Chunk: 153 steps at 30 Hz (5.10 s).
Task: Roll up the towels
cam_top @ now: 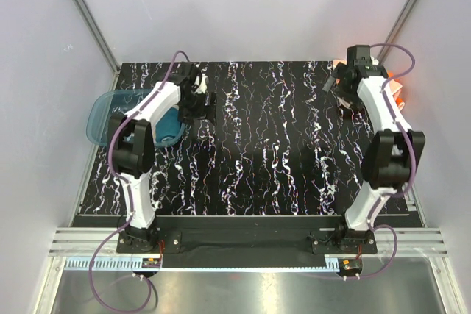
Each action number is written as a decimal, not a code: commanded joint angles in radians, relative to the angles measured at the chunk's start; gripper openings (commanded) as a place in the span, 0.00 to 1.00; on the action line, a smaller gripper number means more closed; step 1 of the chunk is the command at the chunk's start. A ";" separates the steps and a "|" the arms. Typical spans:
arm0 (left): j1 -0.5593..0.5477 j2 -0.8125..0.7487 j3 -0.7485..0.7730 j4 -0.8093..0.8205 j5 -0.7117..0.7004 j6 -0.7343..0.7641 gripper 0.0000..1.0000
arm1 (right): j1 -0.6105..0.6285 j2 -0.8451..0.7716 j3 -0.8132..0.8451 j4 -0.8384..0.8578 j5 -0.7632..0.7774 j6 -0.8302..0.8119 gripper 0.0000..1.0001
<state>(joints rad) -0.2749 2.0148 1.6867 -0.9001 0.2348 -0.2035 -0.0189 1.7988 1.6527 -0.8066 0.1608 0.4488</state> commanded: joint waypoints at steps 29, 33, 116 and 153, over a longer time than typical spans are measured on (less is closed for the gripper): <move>-0.047 -0.249 -0.174 0.124 0.063 0.052 0.99 | -0.024 0.256 0.087 0.105 -0.188 0.106 0.00; -0.052 -0.278 -0.194 0.153 0.077 0.055 0.99 | 0.111 0.053 -0.181 0.272 -0.354 0.269 0.00; -0.086 -0.191 -0.159 0.451 0.112 -0.192 0.99 | 0.679 -0.510 -0.098 -0.457 0.385 0.248 0.00; -0.260 -0.002 -0.257 0.475 -0.034 -0.160 0.00 | 0.358 -0.633 -0.209 -0.302 0.299 0.125 0.00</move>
<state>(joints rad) -0.5316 1.9968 1.3479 -0.4301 0.2260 -0.4019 0.3634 1.1568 1.3853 -1.1633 0.4648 0.6037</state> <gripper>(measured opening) 0.096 0.019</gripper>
